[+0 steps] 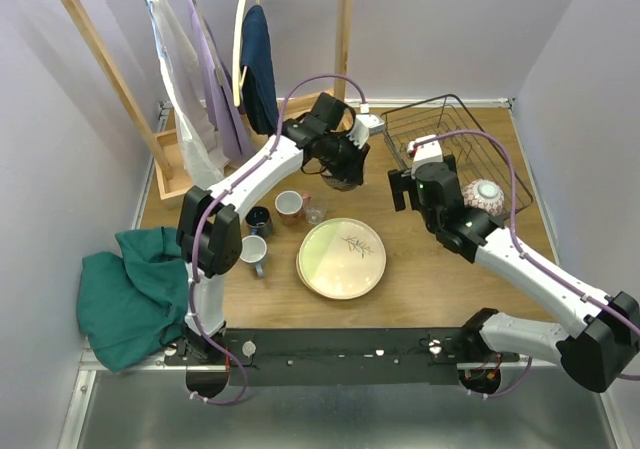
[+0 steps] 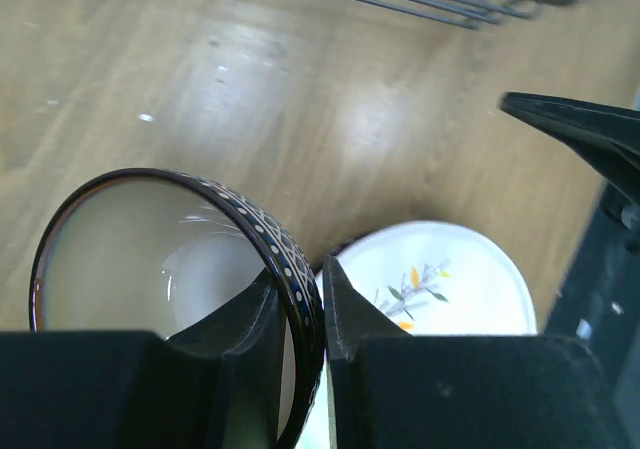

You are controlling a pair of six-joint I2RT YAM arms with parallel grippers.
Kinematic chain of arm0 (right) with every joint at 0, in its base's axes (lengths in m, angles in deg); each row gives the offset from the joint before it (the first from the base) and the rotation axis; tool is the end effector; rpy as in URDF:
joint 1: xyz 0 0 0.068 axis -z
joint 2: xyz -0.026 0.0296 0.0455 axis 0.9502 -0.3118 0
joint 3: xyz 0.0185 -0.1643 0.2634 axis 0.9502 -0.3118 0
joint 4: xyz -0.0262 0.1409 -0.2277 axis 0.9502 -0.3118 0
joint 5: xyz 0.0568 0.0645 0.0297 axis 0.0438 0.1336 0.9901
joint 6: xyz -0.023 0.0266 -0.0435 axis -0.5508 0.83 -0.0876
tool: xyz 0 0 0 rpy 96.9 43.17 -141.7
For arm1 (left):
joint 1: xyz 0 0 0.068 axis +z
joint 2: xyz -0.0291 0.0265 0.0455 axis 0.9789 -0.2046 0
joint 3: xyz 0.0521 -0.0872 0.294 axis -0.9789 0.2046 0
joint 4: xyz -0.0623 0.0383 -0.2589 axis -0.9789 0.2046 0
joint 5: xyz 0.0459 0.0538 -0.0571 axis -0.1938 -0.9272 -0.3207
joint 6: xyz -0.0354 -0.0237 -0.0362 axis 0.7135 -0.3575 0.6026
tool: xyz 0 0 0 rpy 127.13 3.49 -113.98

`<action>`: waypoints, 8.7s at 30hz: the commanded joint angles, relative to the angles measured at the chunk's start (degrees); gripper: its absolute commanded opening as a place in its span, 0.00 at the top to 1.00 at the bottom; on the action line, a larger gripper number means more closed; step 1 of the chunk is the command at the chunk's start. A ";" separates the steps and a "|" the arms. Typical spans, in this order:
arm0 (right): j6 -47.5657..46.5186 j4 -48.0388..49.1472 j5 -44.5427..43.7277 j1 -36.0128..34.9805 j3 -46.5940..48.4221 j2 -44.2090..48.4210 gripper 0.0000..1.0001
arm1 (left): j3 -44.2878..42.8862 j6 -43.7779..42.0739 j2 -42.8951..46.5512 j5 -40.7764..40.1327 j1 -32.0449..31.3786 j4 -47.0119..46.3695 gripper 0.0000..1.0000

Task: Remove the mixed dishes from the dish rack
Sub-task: Place the bowl at the center of the board, then pick up the bowl from the dish rack.

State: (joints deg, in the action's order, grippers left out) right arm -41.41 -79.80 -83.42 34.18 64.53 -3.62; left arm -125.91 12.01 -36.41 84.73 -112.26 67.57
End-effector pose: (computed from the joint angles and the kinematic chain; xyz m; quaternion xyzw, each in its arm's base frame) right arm 0.2039 0.1316 0.3366 -0.1363 0.8208 -0.0654 0.5508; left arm 0.3709 -0.2770 0.3366 0.4122 0.8024 -0.3453 0.2590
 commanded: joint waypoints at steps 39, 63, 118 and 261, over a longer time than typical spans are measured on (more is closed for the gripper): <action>19.67 -13.36 -6.00 3.55 1.11 5.98 0.00 | -5.20 19.08 -14.41 -37.85 -11.20 -9.35 0.50; 20.37 -15.64 -8.38 12.06 7.70 -3.16 0.00 | 20.27 21.02 23.98 -48.37 -4.87 -16.29 0.02; 28.36 -4.73 41.65 46.52 22.99 -32.26 0.00 | 74.08 11.00 69.79 -59.02 -3.20 -44.60 0.01; -8.79 1.84 25.73 25.37 14.48 -6.60 0.44 | 53.61 22.34 50.20 -44.35 -2.76 -28.08 0.01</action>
State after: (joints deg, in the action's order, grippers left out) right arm -40.06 -84.47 -54.70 64.81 77.65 -14.52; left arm -67.84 30.30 16.33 35.27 -115.28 34.85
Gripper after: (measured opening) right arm 0.737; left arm 0.990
